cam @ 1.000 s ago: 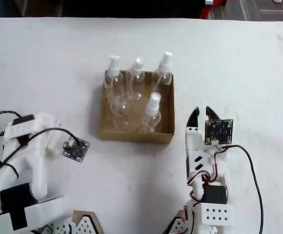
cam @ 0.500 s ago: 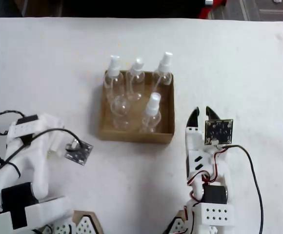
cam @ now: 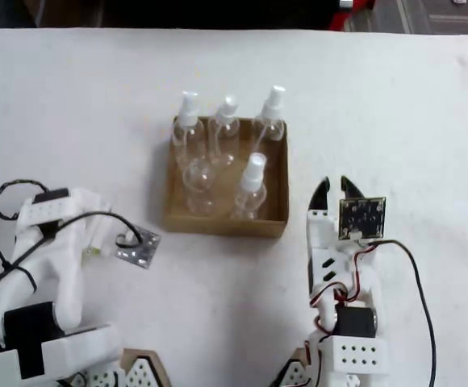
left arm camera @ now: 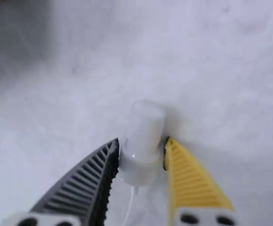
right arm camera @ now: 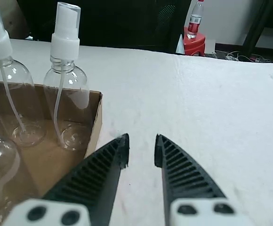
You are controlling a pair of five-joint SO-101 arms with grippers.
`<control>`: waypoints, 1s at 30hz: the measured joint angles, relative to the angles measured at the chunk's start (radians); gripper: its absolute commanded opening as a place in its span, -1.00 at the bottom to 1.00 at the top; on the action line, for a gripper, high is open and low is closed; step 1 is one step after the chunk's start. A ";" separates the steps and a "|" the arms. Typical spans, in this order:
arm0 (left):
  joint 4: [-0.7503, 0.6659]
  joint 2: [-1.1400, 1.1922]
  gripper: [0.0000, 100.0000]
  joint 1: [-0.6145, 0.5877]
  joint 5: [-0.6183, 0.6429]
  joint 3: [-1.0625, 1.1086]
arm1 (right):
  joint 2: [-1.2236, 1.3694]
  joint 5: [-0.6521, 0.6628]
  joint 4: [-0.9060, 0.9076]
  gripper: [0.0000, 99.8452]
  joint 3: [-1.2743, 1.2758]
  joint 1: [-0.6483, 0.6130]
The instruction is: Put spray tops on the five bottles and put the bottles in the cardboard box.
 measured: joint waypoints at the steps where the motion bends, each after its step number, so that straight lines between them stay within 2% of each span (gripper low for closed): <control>1: 0.002 0.000 -0.92 -0.002 0.015 0.002 | 0.000 0.000 0.000 -0.84 0.000 0.000; 2: 0.002 0.000 -0.97 -0.002 0.041 0.005 | 0.000 0.000 0.000 -0.84 0.000 0.000; 5: 0.008 0.000 -0.92 -0.002 0.163 0.005 | 0.000 0.000 0.000 -0.84 0.000 0.000; 9: -0.009 0.000 -0.95 -0.002 0.373 0.006 | 0.000 0.000 0.000 -0.84 0.000 0.000; 14: -0.092 0.002 -0.95 -0.002 0.727 0.006 | 0.000 0.000 0.000 -0.84 0.000 0.000; 17: -0.089 0.003 -0.95 -0.003 0.959 -0.055 | 0.000 0.000 0.000 -0.84 0.000 0.000; 21: -0.012 0.003 -0.94 -0.031 1.232 -0.190 | 0.000 0.000 0.000 -0.84 0.000 0.000; 24: 0.046 0.003 -0.94 -0.049 1.312 -0.241 | 0.000 0.000 0.000 -0.84 0.000 0.000; 30: 0.064 0.003 -0.93 -0.110 1.327 -0.259 | 0.000 0.000 0.000 -0.84 0.000 0.000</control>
